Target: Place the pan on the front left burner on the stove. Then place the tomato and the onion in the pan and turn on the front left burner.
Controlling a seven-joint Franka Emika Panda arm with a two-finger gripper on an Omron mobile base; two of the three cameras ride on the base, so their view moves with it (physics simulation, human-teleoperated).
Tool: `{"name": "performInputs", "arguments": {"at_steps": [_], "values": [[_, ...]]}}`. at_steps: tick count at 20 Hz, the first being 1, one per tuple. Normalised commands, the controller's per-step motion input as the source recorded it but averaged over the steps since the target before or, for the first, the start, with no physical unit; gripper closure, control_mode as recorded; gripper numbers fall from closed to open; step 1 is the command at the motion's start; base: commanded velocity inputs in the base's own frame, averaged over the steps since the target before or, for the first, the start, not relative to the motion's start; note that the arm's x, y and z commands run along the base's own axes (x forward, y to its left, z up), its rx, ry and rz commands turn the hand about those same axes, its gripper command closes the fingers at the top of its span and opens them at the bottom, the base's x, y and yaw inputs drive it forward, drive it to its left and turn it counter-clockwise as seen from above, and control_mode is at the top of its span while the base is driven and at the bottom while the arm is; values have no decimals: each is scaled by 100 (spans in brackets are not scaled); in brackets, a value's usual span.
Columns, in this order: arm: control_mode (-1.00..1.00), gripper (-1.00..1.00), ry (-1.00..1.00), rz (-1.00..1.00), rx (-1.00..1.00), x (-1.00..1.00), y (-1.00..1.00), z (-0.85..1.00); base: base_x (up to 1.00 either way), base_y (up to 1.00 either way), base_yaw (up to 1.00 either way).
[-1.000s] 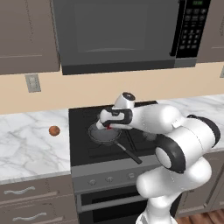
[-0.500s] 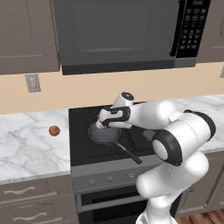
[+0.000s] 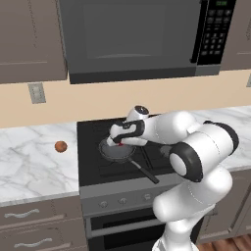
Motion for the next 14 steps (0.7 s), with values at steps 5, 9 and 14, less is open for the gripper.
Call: {"name": "performInputs", "arguments": {"at_steps": [5, 9, 14], "values": [[-100, 100, 0, 0, 0, 1, 6, -21, 0, 0, 0], [-100, 100, 0, 0, 0, 1, 7, -11, 0, 0, 0], [-100, 100, 0, 0, 0, 8, 6, -5, 0, 0, 0]]}}
